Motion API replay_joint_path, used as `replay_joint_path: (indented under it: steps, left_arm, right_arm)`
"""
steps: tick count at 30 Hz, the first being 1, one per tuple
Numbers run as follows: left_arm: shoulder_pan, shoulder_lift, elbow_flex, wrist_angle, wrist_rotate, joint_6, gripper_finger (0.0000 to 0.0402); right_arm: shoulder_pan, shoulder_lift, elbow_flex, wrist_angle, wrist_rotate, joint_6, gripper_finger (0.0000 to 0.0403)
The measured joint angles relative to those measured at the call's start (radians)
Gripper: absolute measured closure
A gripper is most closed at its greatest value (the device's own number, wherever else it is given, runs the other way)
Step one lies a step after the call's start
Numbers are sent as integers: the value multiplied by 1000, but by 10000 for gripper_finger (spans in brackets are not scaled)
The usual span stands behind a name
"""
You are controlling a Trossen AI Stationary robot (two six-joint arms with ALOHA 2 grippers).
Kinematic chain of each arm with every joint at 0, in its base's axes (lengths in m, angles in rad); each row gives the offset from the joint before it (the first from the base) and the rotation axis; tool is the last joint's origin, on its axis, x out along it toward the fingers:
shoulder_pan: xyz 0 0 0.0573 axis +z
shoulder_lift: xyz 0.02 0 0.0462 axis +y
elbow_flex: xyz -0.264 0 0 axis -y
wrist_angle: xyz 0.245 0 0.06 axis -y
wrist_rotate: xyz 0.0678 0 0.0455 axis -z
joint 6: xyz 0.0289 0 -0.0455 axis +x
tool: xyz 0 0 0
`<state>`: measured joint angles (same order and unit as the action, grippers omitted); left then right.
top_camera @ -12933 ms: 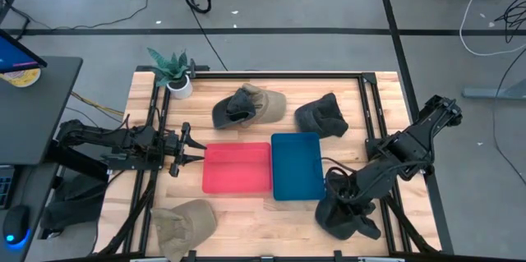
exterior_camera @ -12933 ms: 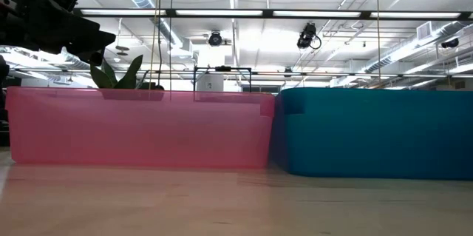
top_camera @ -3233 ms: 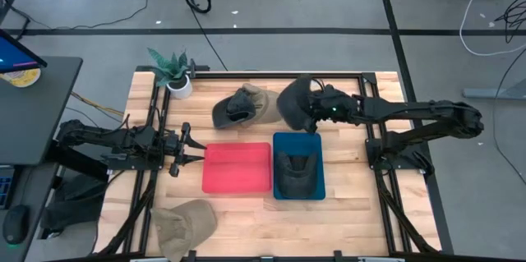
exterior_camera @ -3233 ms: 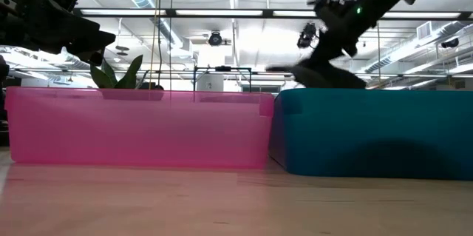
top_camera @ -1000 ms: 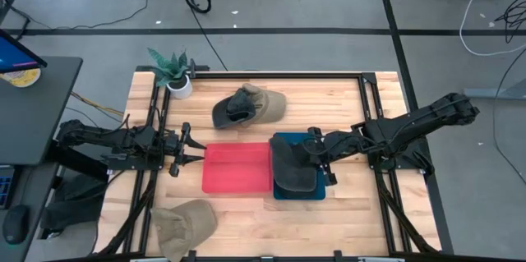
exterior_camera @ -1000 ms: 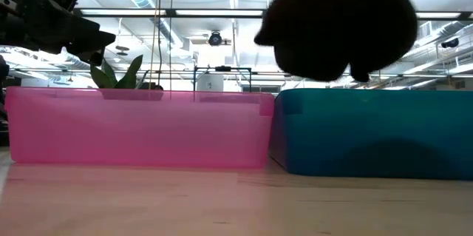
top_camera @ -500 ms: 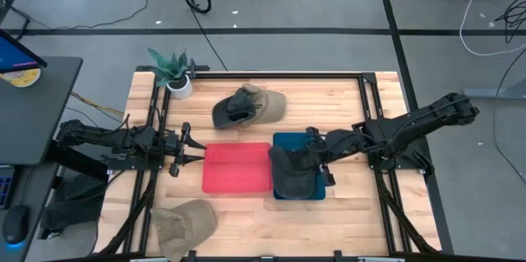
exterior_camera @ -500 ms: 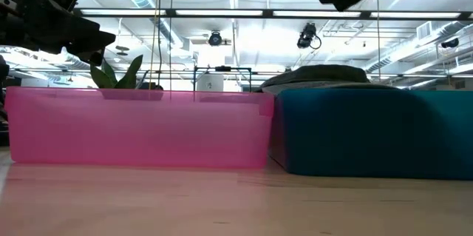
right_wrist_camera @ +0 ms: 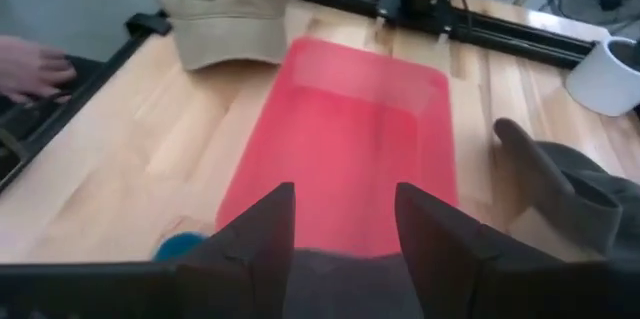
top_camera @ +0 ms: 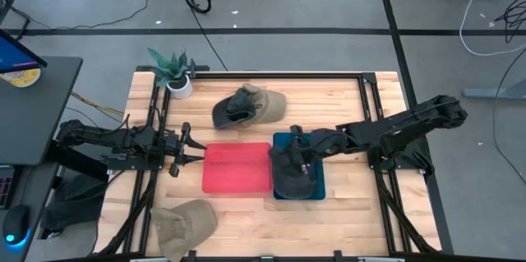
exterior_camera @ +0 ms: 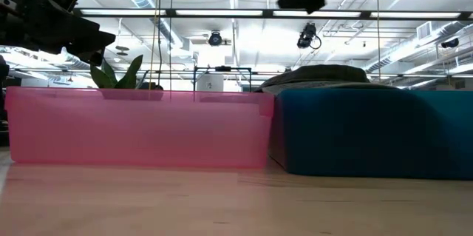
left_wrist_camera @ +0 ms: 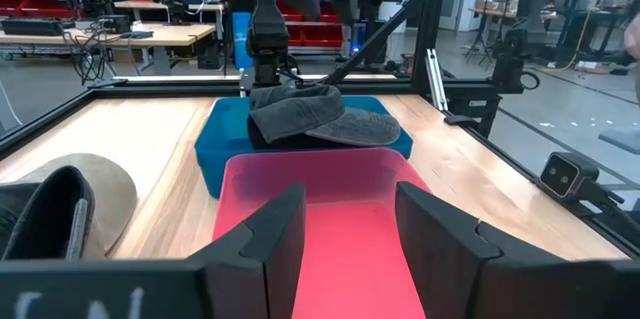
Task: Pick & Place hat
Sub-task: Put the top black cap into the blue bin
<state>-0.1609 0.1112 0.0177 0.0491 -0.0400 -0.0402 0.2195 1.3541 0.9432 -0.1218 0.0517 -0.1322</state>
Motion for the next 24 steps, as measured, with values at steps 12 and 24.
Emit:
replay_joint_path:
  steps: [12, 24]
  left_arm:
    - [0, 0, 0, 0, 0, 0, 241]
    - [0, 0, 0, -1, 0, 0, 241]
  right_arm:
    - [-62, 260, 205, -209, -27, 80, 224]
    - [-75, 308, 254, -394, -46, 215, 224]
